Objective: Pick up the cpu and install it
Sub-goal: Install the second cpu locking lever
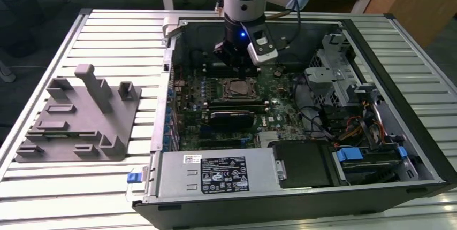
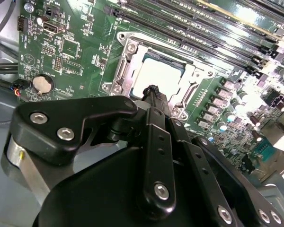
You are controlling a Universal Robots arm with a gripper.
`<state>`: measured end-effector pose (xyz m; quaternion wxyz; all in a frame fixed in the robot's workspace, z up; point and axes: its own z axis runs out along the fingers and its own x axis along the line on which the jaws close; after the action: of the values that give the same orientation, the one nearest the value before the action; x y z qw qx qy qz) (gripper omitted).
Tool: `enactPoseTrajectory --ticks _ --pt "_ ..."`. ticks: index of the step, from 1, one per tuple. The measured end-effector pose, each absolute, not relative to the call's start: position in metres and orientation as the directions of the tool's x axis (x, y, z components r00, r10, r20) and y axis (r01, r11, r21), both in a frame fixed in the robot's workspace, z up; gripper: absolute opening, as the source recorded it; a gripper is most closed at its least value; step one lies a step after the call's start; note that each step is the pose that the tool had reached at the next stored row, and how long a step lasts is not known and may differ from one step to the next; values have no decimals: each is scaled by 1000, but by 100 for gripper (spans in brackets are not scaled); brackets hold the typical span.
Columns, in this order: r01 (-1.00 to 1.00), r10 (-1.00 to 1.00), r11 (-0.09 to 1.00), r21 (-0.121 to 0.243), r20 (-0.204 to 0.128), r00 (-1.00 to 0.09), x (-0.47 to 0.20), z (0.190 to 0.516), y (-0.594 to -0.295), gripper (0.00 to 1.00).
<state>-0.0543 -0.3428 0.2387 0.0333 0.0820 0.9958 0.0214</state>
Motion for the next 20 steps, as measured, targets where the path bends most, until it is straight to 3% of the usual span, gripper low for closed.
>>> enactPoseTrajectory --ticks 20 --pt "162 165 986 48 -63 -984 -54 239 -360 11"
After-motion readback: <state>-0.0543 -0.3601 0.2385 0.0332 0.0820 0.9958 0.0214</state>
